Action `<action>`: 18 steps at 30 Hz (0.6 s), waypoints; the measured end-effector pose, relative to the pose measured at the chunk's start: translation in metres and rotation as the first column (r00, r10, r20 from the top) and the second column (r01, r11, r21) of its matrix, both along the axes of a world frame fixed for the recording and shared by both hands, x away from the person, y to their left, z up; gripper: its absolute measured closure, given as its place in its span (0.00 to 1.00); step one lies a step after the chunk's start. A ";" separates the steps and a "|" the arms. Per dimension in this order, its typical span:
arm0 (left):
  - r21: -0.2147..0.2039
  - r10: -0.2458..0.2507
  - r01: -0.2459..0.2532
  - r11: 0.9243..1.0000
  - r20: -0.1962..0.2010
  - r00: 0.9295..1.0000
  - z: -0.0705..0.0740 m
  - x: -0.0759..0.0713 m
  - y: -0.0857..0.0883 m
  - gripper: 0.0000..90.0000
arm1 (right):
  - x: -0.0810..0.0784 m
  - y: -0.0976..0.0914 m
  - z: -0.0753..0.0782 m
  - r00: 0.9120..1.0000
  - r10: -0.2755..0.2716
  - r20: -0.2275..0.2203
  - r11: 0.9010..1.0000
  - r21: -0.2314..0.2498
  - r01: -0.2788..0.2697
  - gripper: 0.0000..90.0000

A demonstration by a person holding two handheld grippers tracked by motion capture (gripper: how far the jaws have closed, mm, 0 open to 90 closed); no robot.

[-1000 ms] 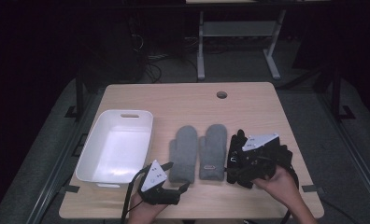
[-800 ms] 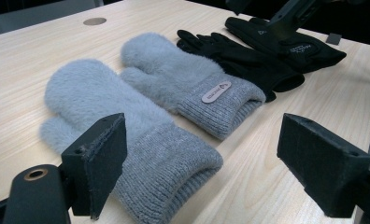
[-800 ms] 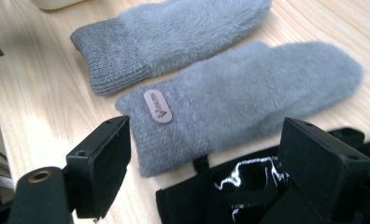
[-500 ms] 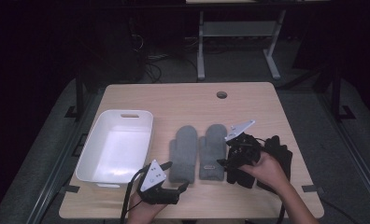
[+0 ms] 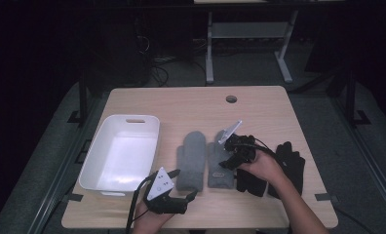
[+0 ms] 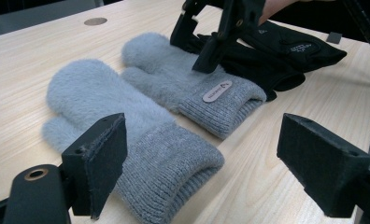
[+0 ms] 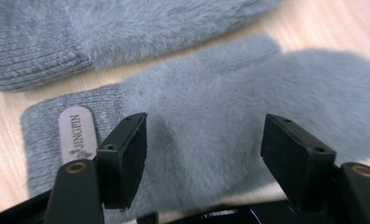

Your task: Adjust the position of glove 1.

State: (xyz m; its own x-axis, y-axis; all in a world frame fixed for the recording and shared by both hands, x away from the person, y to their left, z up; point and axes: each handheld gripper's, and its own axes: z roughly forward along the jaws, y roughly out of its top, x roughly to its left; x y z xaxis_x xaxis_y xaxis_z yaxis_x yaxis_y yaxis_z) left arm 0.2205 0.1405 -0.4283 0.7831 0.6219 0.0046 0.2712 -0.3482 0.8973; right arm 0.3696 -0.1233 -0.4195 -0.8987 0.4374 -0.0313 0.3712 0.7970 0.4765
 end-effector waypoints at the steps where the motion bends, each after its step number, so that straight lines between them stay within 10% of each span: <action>1: 0.001 -0.001 0.001 1.000 0.001 1.000 0.000 0.000 0.000 0.18 | 0.002 0.002 -0.003 1.000 0.008 -0.016 1.000 -0.012 -0.008 0.35; 5: 0.003 -0.003 0.003 1.000 0.006 1.000 0.001 -0.001 -0.001 0.18 | 0.009 0.006 -0.016 0.999 0.002 -0.044 0.996 -0.090 -0.006 0.40; 18: 0.007 0.002 -0.002 1.000 0.010 1.000 0.001 -0.002 -0.002 0.18 | 0.000 0.009 -0.021 0.998 -0.026 -0.060 0.996 -0.085 0.021 0.76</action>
